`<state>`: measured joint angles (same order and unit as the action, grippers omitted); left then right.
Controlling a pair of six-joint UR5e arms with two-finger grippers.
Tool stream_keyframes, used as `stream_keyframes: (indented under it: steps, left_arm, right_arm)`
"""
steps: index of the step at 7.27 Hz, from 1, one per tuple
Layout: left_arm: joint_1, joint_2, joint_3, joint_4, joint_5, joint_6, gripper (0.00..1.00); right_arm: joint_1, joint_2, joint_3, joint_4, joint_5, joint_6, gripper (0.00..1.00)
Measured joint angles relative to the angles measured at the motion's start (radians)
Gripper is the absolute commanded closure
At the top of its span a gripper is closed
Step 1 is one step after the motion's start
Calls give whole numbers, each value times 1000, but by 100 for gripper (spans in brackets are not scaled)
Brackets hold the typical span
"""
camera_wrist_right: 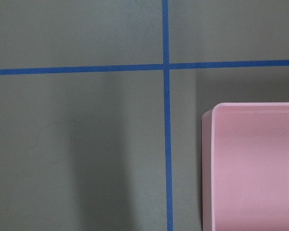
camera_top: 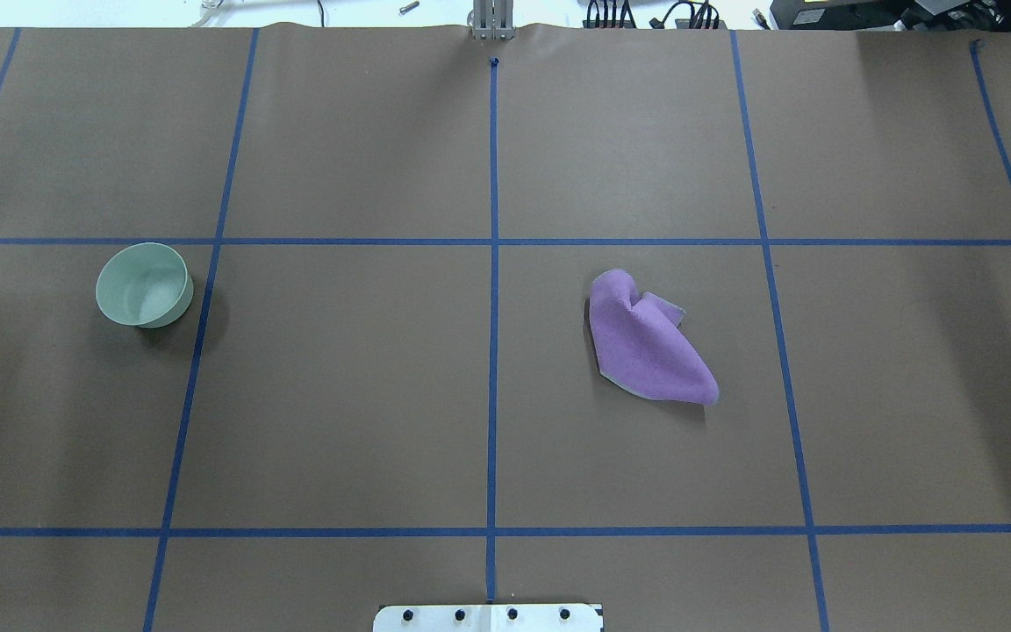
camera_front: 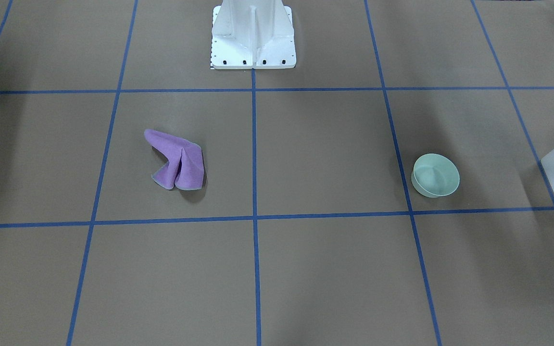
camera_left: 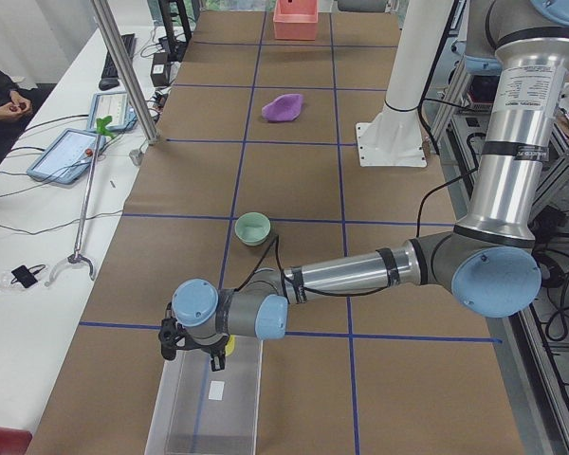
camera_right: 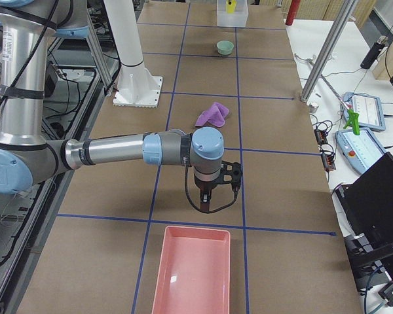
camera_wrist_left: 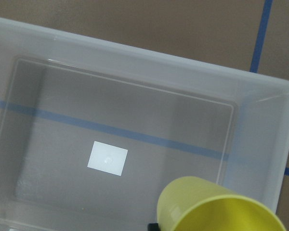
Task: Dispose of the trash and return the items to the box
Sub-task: 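Lower the yellow cup into the clear bin and open the left gripper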
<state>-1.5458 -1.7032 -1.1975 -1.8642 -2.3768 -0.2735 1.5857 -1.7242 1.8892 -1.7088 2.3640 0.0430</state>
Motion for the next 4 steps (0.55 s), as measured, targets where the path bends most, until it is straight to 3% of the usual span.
stream_keyframes:
  steps: [4]
  left_arm:
    - [45, 4, 68, -93, 7, 0, 100]
  right_arm:
    - [-2, 0, 2, 0, 0, 0, 0]
